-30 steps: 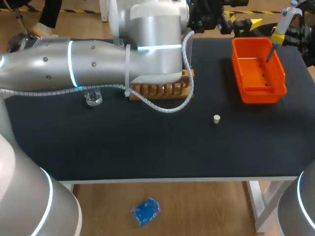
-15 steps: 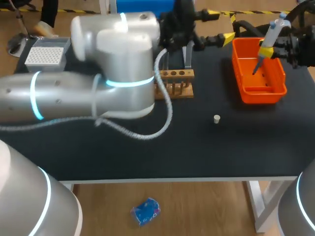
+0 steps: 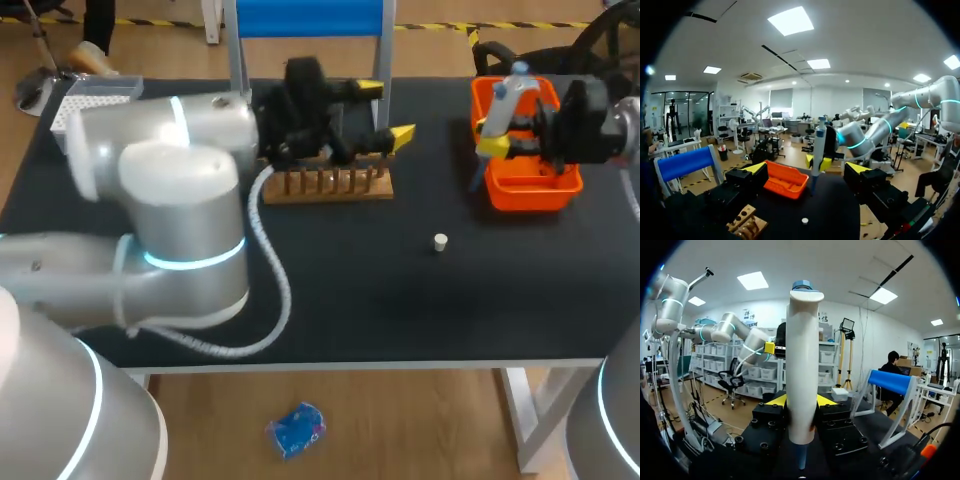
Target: Invert the test tube, pick up the pipette, mount the tip to pipette, aspirate from beaker and dispense into the tube, eject the tip, return the pipette, and cap with the stopper.
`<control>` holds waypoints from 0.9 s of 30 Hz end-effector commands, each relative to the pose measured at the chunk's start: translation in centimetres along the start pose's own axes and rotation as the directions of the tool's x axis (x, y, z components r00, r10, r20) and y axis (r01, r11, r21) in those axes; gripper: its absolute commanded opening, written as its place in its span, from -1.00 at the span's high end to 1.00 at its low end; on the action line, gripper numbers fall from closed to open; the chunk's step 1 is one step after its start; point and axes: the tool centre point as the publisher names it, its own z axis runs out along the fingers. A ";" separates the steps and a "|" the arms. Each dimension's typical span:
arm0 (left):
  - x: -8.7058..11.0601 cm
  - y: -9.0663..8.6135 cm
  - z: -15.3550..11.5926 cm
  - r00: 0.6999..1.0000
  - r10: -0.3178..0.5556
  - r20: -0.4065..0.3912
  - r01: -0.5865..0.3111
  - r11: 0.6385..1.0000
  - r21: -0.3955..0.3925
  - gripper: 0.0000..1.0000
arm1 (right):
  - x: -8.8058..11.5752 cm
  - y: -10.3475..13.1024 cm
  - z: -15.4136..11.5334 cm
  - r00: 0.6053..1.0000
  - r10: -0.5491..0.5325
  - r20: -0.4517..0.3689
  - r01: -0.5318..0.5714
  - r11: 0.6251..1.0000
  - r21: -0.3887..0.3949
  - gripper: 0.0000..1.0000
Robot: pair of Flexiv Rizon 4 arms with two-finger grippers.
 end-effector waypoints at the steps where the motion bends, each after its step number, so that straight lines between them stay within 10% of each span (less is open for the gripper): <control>1: 0.6 0.4 -3.2 1.000 -0.001 0.016 0.001 0.999 0.050 -1.00 | 0.3 0.1 0.2 1.000 -0.002 0.018 0.001 1.000 0.003 1.00; 15: 0.6 0.4 -3.2 1.000 -0.001 0.016 0.001 0.999 0.050 -1.00 | 0.3 0.1 0.2 1.000 -0.002 0.018 0.001 1.000 0.003 1.00; 27: -0.2 2.0 -4.8 0.982 0.061 -0.176 -0.046 0.995 0.089 -1.00 | 3.6 -1.2 3.8 0.998 -0.034 -0.055 0.036 0.999 0.035 1.00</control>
